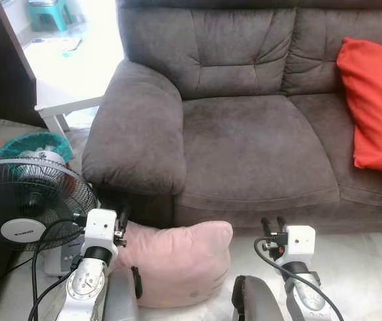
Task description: Move the pillow to the sofa from floor
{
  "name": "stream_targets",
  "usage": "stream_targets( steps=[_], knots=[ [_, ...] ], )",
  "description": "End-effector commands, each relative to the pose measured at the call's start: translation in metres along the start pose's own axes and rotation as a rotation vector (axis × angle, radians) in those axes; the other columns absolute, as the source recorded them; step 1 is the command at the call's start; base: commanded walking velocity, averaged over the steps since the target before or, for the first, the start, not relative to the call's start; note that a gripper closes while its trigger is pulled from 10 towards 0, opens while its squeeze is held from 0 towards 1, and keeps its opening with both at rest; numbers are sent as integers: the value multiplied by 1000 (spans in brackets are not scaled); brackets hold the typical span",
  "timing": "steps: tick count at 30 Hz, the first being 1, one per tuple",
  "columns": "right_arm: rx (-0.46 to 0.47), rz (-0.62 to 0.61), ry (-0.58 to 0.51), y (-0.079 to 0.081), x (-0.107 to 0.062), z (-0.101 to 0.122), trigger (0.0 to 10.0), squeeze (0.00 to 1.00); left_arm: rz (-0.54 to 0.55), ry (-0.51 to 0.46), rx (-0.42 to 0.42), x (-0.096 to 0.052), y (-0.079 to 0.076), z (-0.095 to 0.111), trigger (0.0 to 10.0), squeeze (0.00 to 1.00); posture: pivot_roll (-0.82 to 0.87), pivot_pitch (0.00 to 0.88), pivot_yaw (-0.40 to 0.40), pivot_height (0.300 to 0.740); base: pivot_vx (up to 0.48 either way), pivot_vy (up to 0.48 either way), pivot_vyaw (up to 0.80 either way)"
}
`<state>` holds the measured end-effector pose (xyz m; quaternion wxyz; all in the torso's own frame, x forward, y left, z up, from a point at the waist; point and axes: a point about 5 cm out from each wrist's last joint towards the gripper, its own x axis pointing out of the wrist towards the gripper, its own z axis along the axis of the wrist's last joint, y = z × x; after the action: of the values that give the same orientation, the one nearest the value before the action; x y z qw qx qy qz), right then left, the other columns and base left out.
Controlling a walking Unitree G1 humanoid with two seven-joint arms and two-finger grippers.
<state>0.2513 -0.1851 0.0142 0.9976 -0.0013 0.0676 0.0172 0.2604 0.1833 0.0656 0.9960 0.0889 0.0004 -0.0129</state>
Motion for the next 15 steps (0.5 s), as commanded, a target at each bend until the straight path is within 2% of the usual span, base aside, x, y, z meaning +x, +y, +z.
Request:
stream_targets(
  steps=[1,10,15],
  knots=[
    [-9,3,0,1,-2,-1,10000,0,13,18,-10,0,3,-2,10000,0,73,56,-23,535,0,0,0],
    [-6,15,-9,2,-3,-1,10000,0,14,18,-9,1,3,-2,10000,0,73,62,-23,535,0,0,733],
    [8,6,-5,1,-3,-1,10000,0,12,19,-8,1,3,-2,10000,0,73,68,-23,535,0,0,0]
  ],
)
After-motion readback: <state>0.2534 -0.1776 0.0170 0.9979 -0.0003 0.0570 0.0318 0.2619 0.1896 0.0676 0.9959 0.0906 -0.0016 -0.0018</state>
